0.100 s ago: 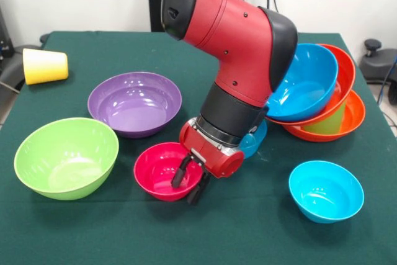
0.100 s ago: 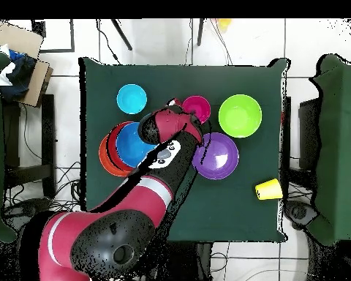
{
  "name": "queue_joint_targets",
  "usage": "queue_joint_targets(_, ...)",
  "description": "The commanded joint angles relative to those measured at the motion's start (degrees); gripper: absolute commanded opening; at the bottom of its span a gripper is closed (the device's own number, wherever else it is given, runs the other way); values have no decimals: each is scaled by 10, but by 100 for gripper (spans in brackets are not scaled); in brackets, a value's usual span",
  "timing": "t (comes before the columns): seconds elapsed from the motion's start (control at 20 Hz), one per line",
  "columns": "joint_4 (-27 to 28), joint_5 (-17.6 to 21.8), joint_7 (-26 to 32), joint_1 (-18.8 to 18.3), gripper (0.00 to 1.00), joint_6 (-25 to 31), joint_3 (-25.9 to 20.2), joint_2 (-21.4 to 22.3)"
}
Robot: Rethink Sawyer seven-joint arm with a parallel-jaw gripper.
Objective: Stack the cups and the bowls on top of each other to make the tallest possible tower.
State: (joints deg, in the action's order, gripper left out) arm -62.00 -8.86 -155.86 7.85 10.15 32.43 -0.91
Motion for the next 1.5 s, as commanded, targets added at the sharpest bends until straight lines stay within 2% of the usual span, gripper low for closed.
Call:
queue_joint_targets(0.05, -9, 16, -9, -15, 0, -3, -87, -11)
queue_joint_targets(1.5, -12, 14, -7, -12, 0, 17, -85, -5)
